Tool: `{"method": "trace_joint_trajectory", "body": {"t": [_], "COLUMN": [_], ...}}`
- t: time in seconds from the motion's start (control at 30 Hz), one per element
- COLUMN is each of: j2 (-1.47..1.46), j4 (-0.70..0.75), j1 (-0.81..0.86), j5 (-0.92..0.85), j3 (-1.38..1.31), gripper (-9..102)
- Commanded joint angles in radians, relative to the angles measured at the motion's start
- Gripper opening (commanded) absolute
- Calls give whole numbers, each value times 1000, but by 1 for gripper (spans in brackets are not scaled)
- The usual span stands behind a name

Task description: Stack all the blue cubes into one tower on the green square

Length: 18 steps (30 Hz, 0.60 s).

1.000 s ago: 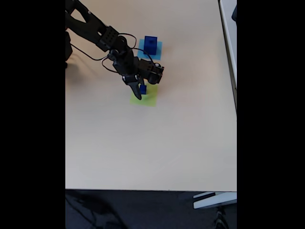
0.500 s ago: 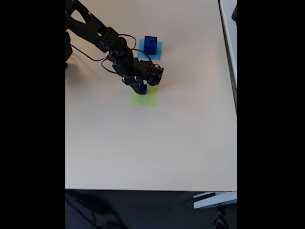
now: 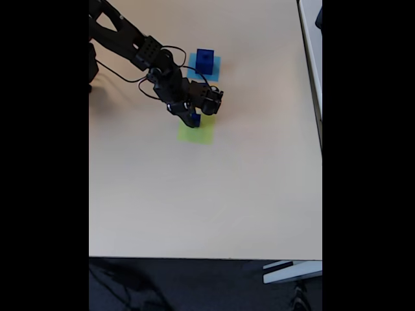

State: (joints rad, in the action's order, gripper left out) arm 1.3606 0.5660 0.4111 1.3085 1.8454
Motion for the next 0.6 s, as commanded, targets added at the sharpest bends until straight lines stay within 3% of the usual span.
{"method": "trace_joint_trajectory", "body": {"t": [0.0, 0.57], "j2": [133, 272], "j4": [46, 216], "j1": [-2, -161], "j5": [-12, 84], "j3": [-72, -137], "gripper": [3, 3]}}
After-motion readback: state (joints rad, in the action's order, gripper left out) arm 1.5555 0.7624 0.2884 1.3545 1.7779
